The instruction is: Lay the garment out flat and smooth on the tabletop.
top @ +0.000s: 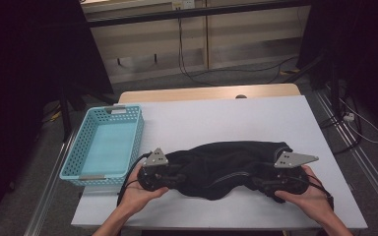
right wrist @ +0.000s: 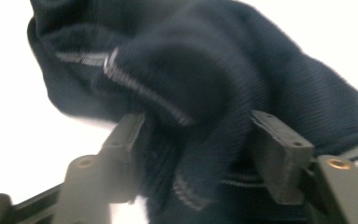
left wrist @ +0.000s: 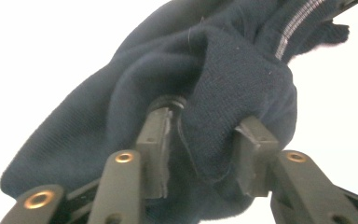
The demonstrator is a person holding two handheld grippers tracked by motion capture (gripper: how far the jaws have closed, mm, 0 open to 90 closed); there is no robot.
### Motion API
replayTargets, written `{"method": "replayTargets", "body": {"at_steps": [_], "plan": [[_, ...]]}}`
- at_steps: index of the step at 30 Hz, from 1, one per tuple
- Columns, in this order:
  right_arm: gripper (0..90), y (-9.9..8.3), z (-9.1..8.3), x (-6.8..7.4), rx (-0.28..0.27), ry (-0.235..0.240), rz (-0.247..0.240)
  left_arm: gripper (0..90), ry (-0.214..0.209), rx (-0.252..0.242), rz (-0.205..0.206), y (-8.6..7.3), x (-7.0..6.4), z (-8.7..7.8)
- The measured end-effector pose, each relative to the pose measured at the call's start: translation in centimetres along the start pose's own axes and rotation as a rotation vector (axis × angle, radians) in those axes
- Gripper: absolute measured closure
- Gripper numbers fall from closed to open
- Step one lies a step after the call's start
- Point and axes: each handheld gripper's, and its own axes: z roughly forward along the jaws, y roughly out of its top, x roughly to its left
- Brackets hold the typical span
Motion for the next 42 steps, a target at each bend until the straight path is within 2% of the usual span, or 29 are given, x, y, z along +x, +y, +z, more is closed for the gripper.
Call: {"method": "replayTargets", "body": {"at_steps": [2,3,5,7,10,13,16,20,24,28,32,34,36,40,42], "plan": [[36.4,0.3,-0.6,-0.1,-0.025,-0.009,-0.004,70.8,0.056,0.002,0.013,0.5,0.1,0.2],[38.0,0.4,-0.7,-0.1,-0.032,-0.008,-0.009,75.8,0.062,0.006,0.009,0.7,0.4,0.4],[41.3,0.6,-1.0,-0.2,-0.05,-0.013,-0.014,80.1,0.078,0.002,-0.003,1.1,1.0,0.7],[51.8,0.8,-1.1,-0.5,-0.062,-0.014,-0.017,81.2,0.091,0.001,-0.036,1.4,1.8,1.1],[59.8,1.3,-0.6,-0.9,-0.056,-0.048,-0.013,81.5,0.122,0.004,-0.053,1.9,3.1,1.8],[66.0,1.5,0.3,-1.4,-0.038,-0.045,-0.009,81.5,0.132,-0.002,-0.097,2.3,4.4,2.6],[82.9,1.7,1.0,-1.8,-0.04,-0.03,-0.013,81.4,0.129,-0.019,-0.136,2.5,5.2,2.8],[85.0,2.4,0.6,-3.3,-0.062,-0.106,0.002,80.4,0.134,-0.031,-0.147,2.5,5.5,2.9],[85.1,2.7,0.5,-4.8,-0.056,-0.165,-0.007,74.3,0.145,-0.025,-0.132,2.5,5.4,2.8],[85.0,2.2,1.0,-6.5,-0.039,-0.202,0.02,66.4,0.14,-0.026,-0.111,2.5,4.9,2.5],[85.0,2.0,1.2,-6.8,-0.032,-0.214,0.032,52.9,0.137,-0.042,-0.101,2.6,4.5,1.8],[84.9,2.1,1.3,-6.7,-0.03,-0.215,0.026,51.7,0.14,-0.065,-0.083,2.7,4.3,1.3],[84.9,2.1,1.4,-6.7,-0.028,-0.211,0.027,47.4,0.135,-0.076,-0.082,2.9,4.1,1.0],[84.8,2.2,1.5,-6.7,-0.032,-0.21,0.035,47.3,0.123,-0.097,-0.013,3.4,3.0,1.1],[84.9,2.3,1.7,-6.7,-0.04,-0.205,0.033,55.6,0.1,-0.11,0.027,3.6,2.4,1.3]]}}
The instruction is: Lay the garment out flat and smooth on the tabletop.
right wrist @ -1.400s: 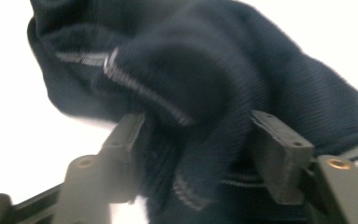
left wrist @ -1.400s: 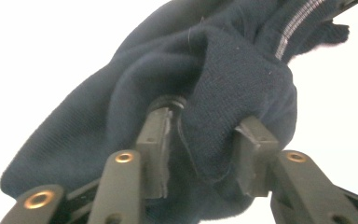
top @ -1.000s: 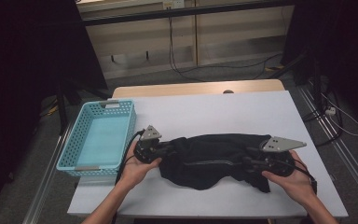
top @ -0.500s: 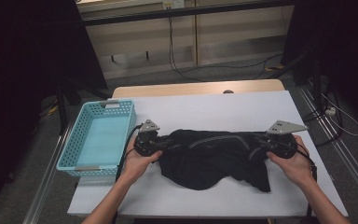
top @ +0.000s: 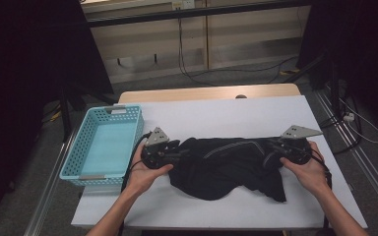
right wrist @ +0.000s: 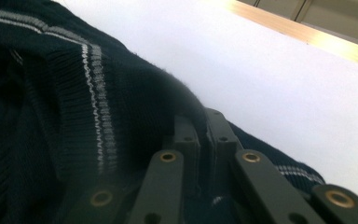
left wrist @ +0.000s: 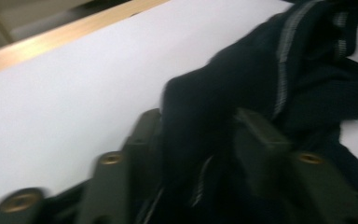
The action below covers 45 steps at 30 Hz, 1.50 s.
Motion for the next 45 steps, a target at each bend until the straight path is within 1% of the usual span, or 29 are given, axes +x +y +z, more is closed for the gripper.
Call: {"method": "replayTargets", "body": {"at_steps": [2,4,5,6,7,9,10,11,13,15,17,19,20,21,23,24,26,27,28,31,33,35,36,37,38,40,42,43,45], "plan": [[84.9,0.0,0.2,0.1,-0.002,0.001,-0.002,59.4,-0.006,-0.015,0.023,0.2,-0.4,0.0],[84.9,0.1,0.3,0.1,-0.001,0.001,-0.006,69.2,-0.031,-0.019,0.046,0.4,-0.6,0.1],[84.8,0.1,0.3,0.1,-0.003,0.001,-0.007,70.3,-0.052,-0.018,0.032,0.4,-0.6,0.2],[84.8,0.1,0.3,0.1,-0.004,0.0,-0.007,71.6,-0.052,-0.018,0.034,0.4,-0.6,0.2],[84.9,0.1,0.2,0.1,-0.005,0.0,-0.006,73.1,-0.038,-0.011,0.052,0.4,-0.6,0.3],[84.8,0.1,0.2,0.1,-0.006,-0.001,-0.008,73.9,-0.034,-0.002,0.048,0.4,-0.8,0.3],[84.8,0.1,0.3,0.1,-0.004,-0.003,-0.008,74.1,-0.032,-0.007,0.051,0.5,-0.9,0.1],[84.8,0.1,0.3,0.1,-0.003,-0.003,-0.007,74.6,-0.05,-0.02,0.047,0.8,-1.1,-0.2],[84.8,0.1,0.4,0.0,-0.002,-0.001,-0.003,75.4,-0.06,-0.032,0.058,1.2,-1.4,-0.6],[84.8,0.1,0.4,0.0,-0.001,-0.003,-0.001,77.6,-0.084,-0.04,0.052,1.3,-1.7,-0.9],[84.8,0.1,0.5,-0.1,-0.002,-0.005,0.005,79.9,-0.138,-0.022,0.044,1.1,-2.0,-0.8],[84.8,0.2,0.6,-0.1,-0.003,-0.006,0.004,79.2,-0.151,0.006,0.061,0.6,-2.4,-0.2],[84.8,0.2,0.7,-0.1,-0.002,-0.006,0.005,78.1,-0.167,0.03,0.071,0.2,-2.7,0.3],[84.8,0.2,0.7,-0.1,-0.001,-0.007,0.006,76.3,-0.168,0.04,0.076,0.0,-2.9,0.5],[84.8,0.3,0.7,-0.1,-0.004,-0.008,0.008,74.0,-0.159,0.075,0.104,-0.3,-3.1,1.2],[84.8,0.3,0.8,-0.1,-0.004,-0.009,0.009,71.9,-0.147,0.09,0.118,-0.4,-3.2,1.5],[84.7,0.4,0.9,-0.2,-0.005,-0.009,0.007,68.0,-0.105,0.101,0.135,-0.5,-3.0,2.2],[84.7,0.4,0.9,-0.2,-0.006,-0.01,0.011,67.6,-0.073,0.096,0.13,-0.6,-2.8,2.7],[84.7,0.5,0.9,-0.2,-0.007,-0.011,0.016,67.2,-0.05,0.094,0.138,-0.5,-2.5,3.0],[84.7,1.1,1.0,-0.2,-0.02,-0.018,0.015,67.4,-0.007,0.078,0.1,-0.1,-1.1,3.6],[84.7,1.8,1.0,-0.4,-0.04,-0.023,0.015,66.4,0.016,0.065,0.049,0.3,0.2,3.9],[84.7,2.3,1.1,-0.5,-0.055,-0.03,0.019,64.3,0.018,0.07,0.01,0.3,1.3,4.3],[84.7,2.4,1.2,-0.6,-0.055,-0.034,0.017,63.1,0.018,0.064,-0.023,0.2,1.8,4.4],[84.7,2.4,1.5,-0.6,-0.054,-0.043,0.015,61.3,0.007,0.058,-0.062,0.0,2.2,4.5],[84.8,2.4,1.9,-0.6,-0.047,-0.048,0.014,61.2,-0.002,0.055,-0.074,-0.2,2.5,4.5],[84.8,2.1,2.5,-0.7,-0.031,-0.051,0.014,58.2,0.002,0.054,-0.076,-0.2,2.4,4.3],[84.7,1.9,3.0,-0.9,-0.021,-0.055,0.02,54.9,-0.006,0.045,-0.051,0.1,2.1,3.7],[84.7,1.9,3.1,-1.0,-0.022,-0.055,0.023,53.8,-0.01,0.039,-0.054,0.2,1.9,3.4],[84.7,1.9,3.2,-1.1,-0.024,-0.059,0.025,48.9,-0.046,0.029,-0.052,0.6,1.3,2.7]]}}
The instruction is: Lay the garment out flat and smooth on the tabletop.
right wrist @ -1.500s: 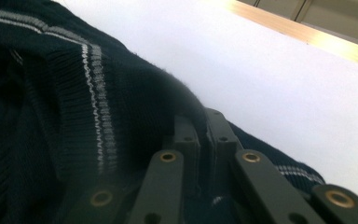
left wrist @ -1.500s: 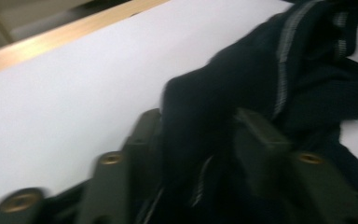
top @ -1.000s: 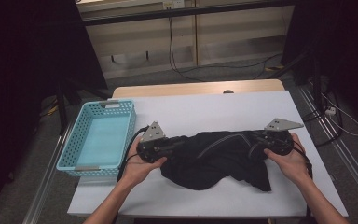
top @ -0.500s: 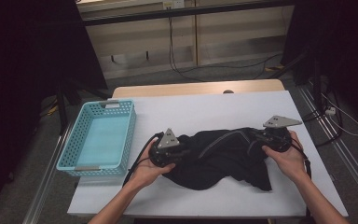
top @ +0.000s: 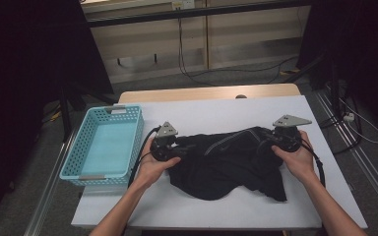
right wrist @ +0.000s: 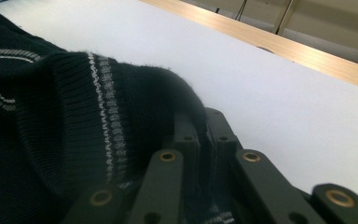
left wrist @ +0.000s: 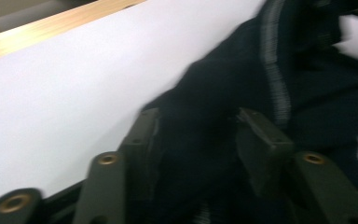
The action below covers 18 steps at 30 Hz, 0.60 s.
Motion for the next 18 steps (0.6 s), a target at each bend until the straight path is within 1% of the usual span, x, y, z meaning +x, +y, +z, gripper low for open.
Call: {"method": "replayTargets", "body": {"at_steps": [2,3,4,5,7,8,9,10,11,12,13,14,15,16,17,18], "plan": [[84.7,-0.1,0.1,-0.1,0.0,0.004,0.008,46.8,-0.003,0.014,0.035,0.1,-0.8,-0.4],[84.8,-0.1,0.1,-0.1,0.002,0.003,0.01,46.2,0.0,0.026,0.069,0.0,-1.2,-0.6],[84.7,-0.2,0.2,-0.1,0.003,0.006,0.016,45.7,0.013,0.028,0.091,-0.1,-1.4,-0.6],[84.8,-0.2,0.2,-0.1,0.005,0.005,0.015,43.6,0.014,0.032,0.104,-0.2,-1.5,-0.5],[84.7,-0.2,0.3,-0.1,0.003,0.003,0.013,39.8,0.047,0.05,0.118,-0.4,-1.4,0.1],[84.7,-0.2,0.3,-0.1,0.003,0.004,0.013,36.3,0.052,0.066,0.116,-0.5,-1.1,0.4],[84.7,-0.2,0.3,-0.1,0.003,0.005,0.016,35.5,0.063,0.076,0.098,-0.7,-1.0,0.9],[84.7,-0.2,0.2,-0.1,0.002,0.007,0.017,36.8,0.085,0.1,0.113,-0.8,-0.8,1.4],[84.7,-0.2,0.2,-0.1,0.003,0.008,0.018,37.1,0.096,0.116,0.129,-1.0,-0.7,1.8],[84.7,-0.2,0.2,-0.1,0.003,0.008,0.017,37.2,0.105,0.123,0.132,-1.2,-0.6,2.2],[84.7,-0.2,0.3,-0.1,0.002,0.008,0.019,37.2,0.124,0.127,0.128,-1.3,-0.6,2.5],[84.7,-0.2,0.3,-0.2,0.001,0.008,0.02,37.4,0.125,0.128,0.126,-1.2,-0.5,2.6],[84.7,-0.2,0.3,-0.2,0.002,0.008,0.019,41.2,0.13,0.117,0.105,-1.2,-0.4,2.6],[84.7,-0.1,0.3,-0.2,0.002,0.009,0.019,50.3,0.118,0.108,0.088,-1.0,0.0,2.4],[84.7,-0.1,0.3,-0.2,0.001,0.01,0.019,55.0,0.098,0.087,0.055,-0.8,0.3,2.1],[84.7,-0.1,0.2,-0.2,0.0,0.01,0.016,60.6,0.087,0.065,0.041,-0.5,0.7,1.8]]}}
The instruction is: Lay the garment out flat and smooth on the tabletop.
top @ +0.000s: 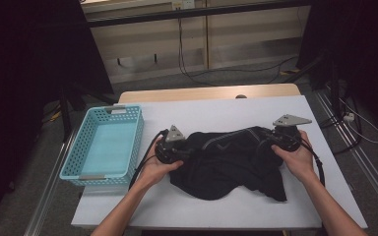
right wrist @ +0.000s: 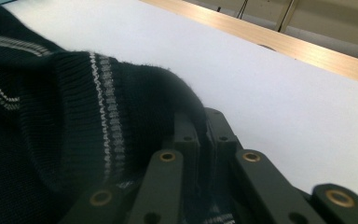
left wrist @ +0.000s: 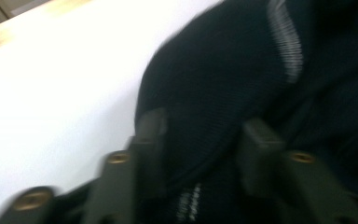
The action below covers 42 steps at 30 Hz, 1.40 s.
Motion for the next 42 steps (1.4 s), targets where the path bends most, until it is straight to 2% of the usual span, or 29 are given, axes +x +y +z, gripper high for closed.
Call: {"method": "replayTargets", "body": {"at_steps": [2,4,6,8,10,14,17,21,23,26,29,33,35,38,40,42], "plan": [[84.7,0.2,-0.2,-0.1,-0.006,0.002,0.0,71.0,0.001,-0.014,-0.014,0.4,0.5,-0.4],[84.7,0.6,-0.4,-0.2,-0.019,0.001,-0.001,74.6,-0.015,-0.038,-0.037,0.8,0.9,-0.7],[84.7,1.0,-0.5,-0.3,-0.027,0.0,0.0,76.6,0.001,-0.047,-0.04,1.1,1.3,-0.8],[84.7,1.6,-0.6,-0.4,-0.038,-0.002,0.0,77.5,0.002,-0.062,-0.065,1.5,1.7,-0.9],[84.7,2.1,-0.6,-0.5,-0.057,-0.002,0.003,77.9,0.009,-0.07,-0.057,2.0,2.0,-1.1],[84.6,2.9,-0.9,-0.9,-0.084,-0.007,0.016,77.8,0.021,-0.087,-0.07,2.8,2.7,-1.5],[84.5,3.4,-1.1,-1.0,-0.096,-0.007,0.02,77.7,0.022,-0.1,-0.086,3.2,3.0,-1.6],[84.5,3.8,-1.0,-1.2,-0.102,-0.004,0.018,76.4,0.032,-0.107,-0.086,3.3,3.4,-1.4],[84.6,3.8,-0.7,-1.2,-0.1,-0.001,0.022,73.5,0.038,-0.088,-0.085,3.2,3.7,-0.9],[84.6,3.5,-0.1,-1.1,-0.087,0.008,0.026,68.3,0.029,-0.067,-0.106,2.7,4.1,0.3],[84.6,3.4,0.3,-1.0,-0.08,0.013,0.027,67.2,0.022,-0.053,-0.111,2.6,4.4,1.1],[84.6,3.3,0.9,-1.0,-0.075,0.017,0.023,70.4,0.015,-0.03,-0.125,2.5,4.9,2.1],[84.6,3.1,1.1,-0.9,-0.064,0.017,0.027,66.7,0.005,-0.033,-0.146,2.5,5.1,2.3],[84.5,3.0,1.1,-1.0,-0.061,0.017,0.024,64.1,0.002,-0.051,-0.153,2.8,5.2,2.1],[84.6,3.0,1.0,-1.1,-0.062,0.017,0.026,64.2,0.014,-0.062,-0.14,3.0,5.2,2.1],[84.5,3.0,0.9,-1.2,-0.062,0.015,0.025,64.0,0.032,-0.031,-0.114,2.9,5.1,2.4]]}}
